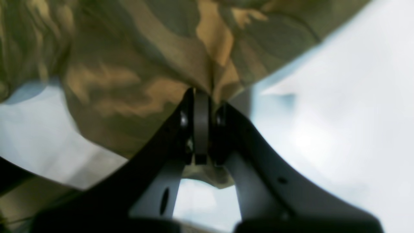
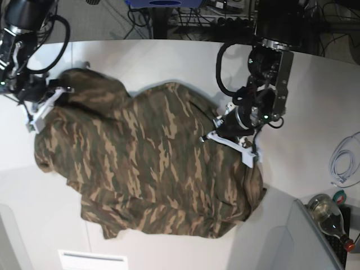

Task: Layout the t-shirt on the table in an organized manner, then fold the t-shirt properly
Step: 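Lift the shirt with both grippers and swing it flat onto the table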

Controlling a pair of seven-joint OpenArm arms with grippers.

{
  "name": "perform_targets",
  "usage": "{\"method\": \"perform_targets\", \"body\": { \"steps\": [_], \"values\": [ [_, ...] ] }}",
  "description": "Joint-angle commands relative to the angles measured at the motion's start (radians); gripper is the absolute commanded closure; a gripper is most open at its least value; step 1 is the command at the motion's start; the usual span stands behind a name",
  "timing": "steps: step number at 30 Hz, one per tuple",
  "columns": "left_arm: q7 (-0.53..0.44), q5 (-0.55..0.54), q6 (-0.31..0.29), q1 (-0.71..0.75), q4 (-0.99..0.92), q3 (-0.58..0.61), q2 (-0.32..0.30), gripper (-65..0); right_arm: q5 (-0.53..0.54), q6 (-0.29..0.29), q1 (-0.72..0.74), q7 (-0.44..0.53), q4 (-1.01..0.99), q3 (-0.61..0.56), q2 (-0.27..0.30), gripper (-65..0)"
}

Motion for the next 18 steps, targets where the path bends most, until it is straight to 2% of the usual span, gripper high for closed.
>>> {"method": "perform_targets", "body": {
  "steps": [1,6,9,11,14,18],
  "values": [
    [0.009,-0.003,0.011,-0.004,0.062,-0.003,-0.018,0.0,0.021,0.007,0.005,-0.011,0.082,0.005,0.008,-1.4],
    [0.135,-0.003,0.121,0.025,0.320,-0.004,-0.119,0.0,0.064,0.007,-0.087,-0.149,0.421,0.008,0.005,-1.4],
    [0.147,-0.001,0.138,-0.008,0.400,-0.006,-0.166,0.0,0.096,0.007,-0.085,-0.169,0.530,0.037,0.012,-1.4],
    [0.147,0.000,0.138,-0.087,0.361,0.008,-0.176,0.0,0.087,0.005,-0.013,-0.171,0.498,0.039,0.034,-1.4],
    [0.149,0.000,0.138,-0.228,0.235,0.049,-0.172,0.0,0.049,0.005,0.125,-0.162,0.333,-0.010,0.089,-1.4],
    [0.121,0.000,0.123,-0.483,-0.030,0.223,-0.169,0.0,0.010,0.005,0.335,-0.070,0.059,-0.098,0.166,-1.4]
  ]
}}
